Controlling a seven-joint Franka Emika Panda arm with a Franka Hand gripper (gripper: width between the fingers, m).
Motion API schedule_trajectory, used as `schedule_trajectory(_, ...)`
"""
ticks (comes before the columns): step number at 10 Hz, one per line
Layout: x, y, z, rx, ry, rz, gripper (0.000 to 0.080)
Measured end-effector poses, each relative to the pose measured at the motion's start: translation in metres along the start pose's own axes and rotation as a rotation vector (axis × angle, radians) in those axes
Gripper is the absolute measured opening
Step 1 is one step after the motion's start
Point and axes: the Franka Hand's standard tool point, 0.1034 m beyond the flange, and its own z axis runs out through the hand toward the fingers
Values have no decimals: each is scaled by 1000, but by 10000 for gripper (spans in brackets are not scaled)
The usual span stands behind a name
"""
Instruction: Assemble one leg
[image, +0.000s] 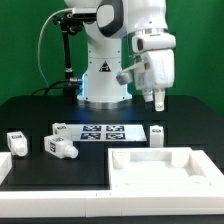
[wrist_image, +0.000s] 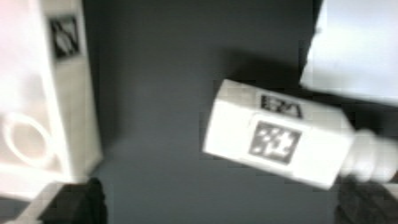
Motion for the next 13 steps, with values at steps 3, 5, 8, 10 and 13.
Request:
schedule_trajectory(3,-2,2,0,-4,3,148,649)
schedule_trajectory(5,-3,3,0,-5,3,236,649)
schedule_trajectory(8,8,17,-20,-24,-11,595,649)
schedule_trajectory(10,9,33,-31,-8,-25,997,649)
schedule_trajectory(13,6,38,-23,11,-2,1279,649)
